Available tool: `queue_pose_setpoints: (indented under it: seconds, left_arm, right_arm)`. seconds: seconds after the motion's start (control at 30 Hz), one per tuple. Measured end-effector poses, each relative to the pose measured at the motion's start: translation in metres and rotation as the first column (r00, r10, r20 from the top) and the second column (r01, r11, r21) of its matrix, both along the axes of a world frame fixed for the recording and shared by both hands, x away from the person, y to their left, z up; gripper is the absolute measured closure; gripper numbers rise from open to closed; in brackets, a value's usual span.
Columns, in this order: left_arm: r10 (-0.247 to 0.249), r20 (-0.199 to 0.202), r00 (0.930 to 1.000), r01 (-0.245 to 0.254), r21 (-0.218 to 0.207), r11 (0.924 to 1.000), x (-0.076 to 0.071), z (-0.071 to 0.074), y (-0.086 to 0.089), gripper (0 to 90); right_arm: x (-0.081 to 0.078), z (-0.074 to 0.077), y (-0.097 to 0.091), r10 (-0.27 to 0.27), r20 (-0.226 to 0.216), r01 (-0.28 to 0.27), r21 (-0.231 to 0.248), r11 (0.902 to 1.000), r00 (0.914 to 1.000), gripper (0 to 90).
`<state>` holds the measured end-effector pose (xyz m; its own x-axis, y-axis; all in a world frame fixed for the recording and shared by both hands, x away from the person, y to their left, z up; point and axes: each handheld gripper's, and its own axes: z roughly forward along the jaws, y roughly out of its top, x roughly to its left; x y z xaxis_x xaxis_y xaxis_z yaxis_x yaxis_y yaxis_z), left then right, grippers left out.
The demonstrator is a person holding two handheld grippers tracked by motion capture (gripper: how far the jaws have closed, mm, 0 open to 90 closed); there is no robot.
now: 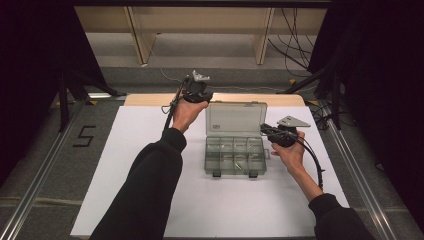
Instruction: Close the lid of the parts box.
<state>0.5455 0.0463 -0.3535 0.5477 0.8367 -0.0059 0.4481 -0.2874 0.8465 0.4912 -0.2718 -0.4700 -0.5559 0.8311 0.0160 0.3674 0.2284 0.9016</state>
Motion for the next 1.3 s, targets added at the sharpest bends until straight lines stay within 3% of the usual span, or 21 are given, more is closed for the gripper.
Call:
queue_pose_setpoints:
  seconds: [0.07, 0.13, 0.2, 0.3, 0.37, 0.4, 0.43, 0.47, 0.53, 0.67, 0.73, 0.9, 1.03, 1.13, 1.2, 1.27, 1.3]
  left_arm:
    - [-0.001, -0.003, 1.0, 0.001, -0.015, 0.9999, 0.002, -0.002, 0.0, 89.5]
    - [-0.018, -0.014, 0.9997, 0.018, 0.011, 0.9998, 0.003, -0.003, 0.002, 89.5]
    - [-0.012, -0.014, 0.9998, 0.012, 0.003, 0.9999, 0.003, -0.005, 0.0, 89.5]
    - [-0.01, -0.017, 0.9998, 0.009, -0.023, 0.9997, 0.004, -0.007, -0.003, 89.5]
    - [-0.021, -0.021, 0.9996, 0.02, -0.023, 0.9995, 0.003, -0.006, -0.003, 89.5]
    - [-0.023, -0.022, 0.9995, 0.023, -0.023, 0.9995, 0.003, -0.006, -0.003, 89.5]
    - [-0.031, -0.028, 0.9991, 0.03, -0.026, 0.9992, 0.003, -0.006, -0.002, 89.5]
    - [-0.031, -0.032, 0.999, 0.031, -0.026, 0.9992, 0.002, -0.005, -0.002, 89.5]
    - [-0.045, -0.036, 0.9983, 0.045, -0.016, 0.9989, 0.0, -0.004, -0.001, 89.5]
    - [-0.061, -0.039, 0.9974, 0.06, -0.027, 0.9979, -0.005, -0.003, 0.0, 89.5]
    - [-0.071, -0.045, 0.9965, 0.07, -0.027, 0.9972, -0.008, -0.003, 0.0, 89.5]
    - [-0.097, -0.058, 0.9936, 0.096, -0.021, 0.9952, -0.017, -0.003, 0.0, 89.5]
    - [-0.107, -0.07, 0.9918, 0.106, -0.02, 0.9942, -0.023, -0.004, -0.001, 89.4]
    - [-0.103, -0.072, 0.9921, 0.102, -0.023, 0.9945, -0.026, -0.006, 0.0, 89.4]
    - [-0.11, -0.072, 0.9913, 0.108, -0.03, 0.9937, -0.028, -0.006, 0.001, 89.4]
    - [-0.118, -0.075, 0.9902, 0.115, -0.032, 0.9928, -0.031, -0.007, 0.002, 89.4]
    - [-0.118, -0.073, 0.9903, 0.116, -0.032, 0.9927, -0.032, -0.007, 0.002, 89.4]
  right_arm:
    - [0.001, -0.001, 0.001, -0.003, 0.018, 0.003, 0.006, 1.0, 0.9998, 84.0]
    - [0.0, 0.0, 0.0, -0.006, 0.022, 0.007, -0.012, 0.9999, 0.9997, 83.9]
    - [0.001, 0.0, 0.0, -0.004, 0.025, 0.004, -0.013, 0.9999, 0.9997, 83.9]
    - [0.0, 0.0, 0.0, -0.002, -0.003, 0.002, -0.001, 1.0, 1.0, 83.8]
    - [0.0, 0.001, 0.0, -0.001, 0.009, 0.001, -0.006, 1.0, 1.0, 83.6]
    - [0.0, 0.0, 0.0, -0.001, 0.019, 0.001, 0.008, 1.0, 0.9998, 83.4]
    - [0.0, -0.001, 0.002, 0.006, 0.0, -0.006, 0.037, 0.9993, 1.0, 83.2]
    - [-0.001, 0.001, 0.0, 0.0, -0.006, 0.0, 0.001, 1.0, 1.0, 82.7]
    - [-0.001, 0.001, 0.0, -0.008, 0.006, 0.008, 0.015, 0.9999, 0.9999, 79.4]
    - [-0.004, 0.009, -0.005, -0.036, -0.016, 0.037, 0.088, 0.9955, 0.9992, 66.6]
    - [-0.008, 0.014, -0.008, -0.033, -0.051, 0.039, 0.129, 0.9908, 0.9982, 59.8]
    - [-0.019, 0.031, -0.014, -0.026, -0.018, 0.028, 0.125, 0.9918, 0.9995, 48.0]
    - [-0.031, 0.043, -0.014, -0.009, -0.028, 0.013, 0.142, 0.9897, 0.9996, 41.1]
    - [-0.039, 0.049, -0.013, 0.006, -0.008, -0.005, 0.102, 0.9947, 1.0, 36.7]
    - [-0.044, 0.054, -0.012, 0.01, -0.032, -0.006, 0.112, 0.9936, 0.9994, 34.2]
    - [-0.047, 0.057, -0.011, 0.019, -0.029, -0.016, 0.114, 0.9933, 0.9994, 31.4]
    - [-0.048, 0.059, -0.011, 0.021, -0.035, -0.017, 0.097, 0.9951, 0.9992, 30.9]
